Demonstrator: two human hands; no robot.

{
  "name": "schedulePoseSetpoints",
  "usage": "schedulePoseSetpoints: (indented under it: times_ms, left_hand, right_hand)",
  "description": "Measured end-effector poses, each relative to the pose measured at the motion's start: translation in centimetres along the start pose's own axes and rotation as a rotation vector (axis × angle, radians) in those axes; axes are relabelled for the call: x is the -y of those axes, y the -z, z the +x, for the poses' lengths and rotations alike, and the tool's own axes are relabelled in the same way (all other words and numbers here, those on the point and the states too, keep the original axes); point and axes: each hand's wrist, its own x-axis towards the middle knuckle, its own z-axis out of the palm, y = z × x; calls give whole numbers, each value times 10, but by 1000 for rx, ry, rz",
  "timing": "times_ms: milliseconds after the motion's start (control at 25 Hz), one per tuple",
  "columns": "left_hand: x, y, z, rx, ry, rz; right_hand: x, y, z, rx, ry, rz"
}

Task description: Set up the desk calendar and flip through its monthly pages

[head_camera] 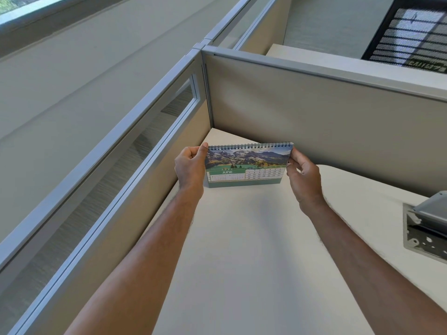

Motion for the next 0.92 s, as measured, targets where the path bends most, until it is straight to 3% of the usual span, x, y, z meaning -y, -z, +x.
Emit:
schedulePoseSetpoints:
  times_ms: [400,680,920]
  left_hand:
    - [-4,0,-3,-5,11,31]
    - [2,8,-12,33,-73,159]
    - [15,17,-39,48,-215,432]
  right_hand:
    - [-3,2,2,40,-13,23]
    - [-4,7,-1,89,-22,-13]
    - [-6,10,-25,30,-47,-299]
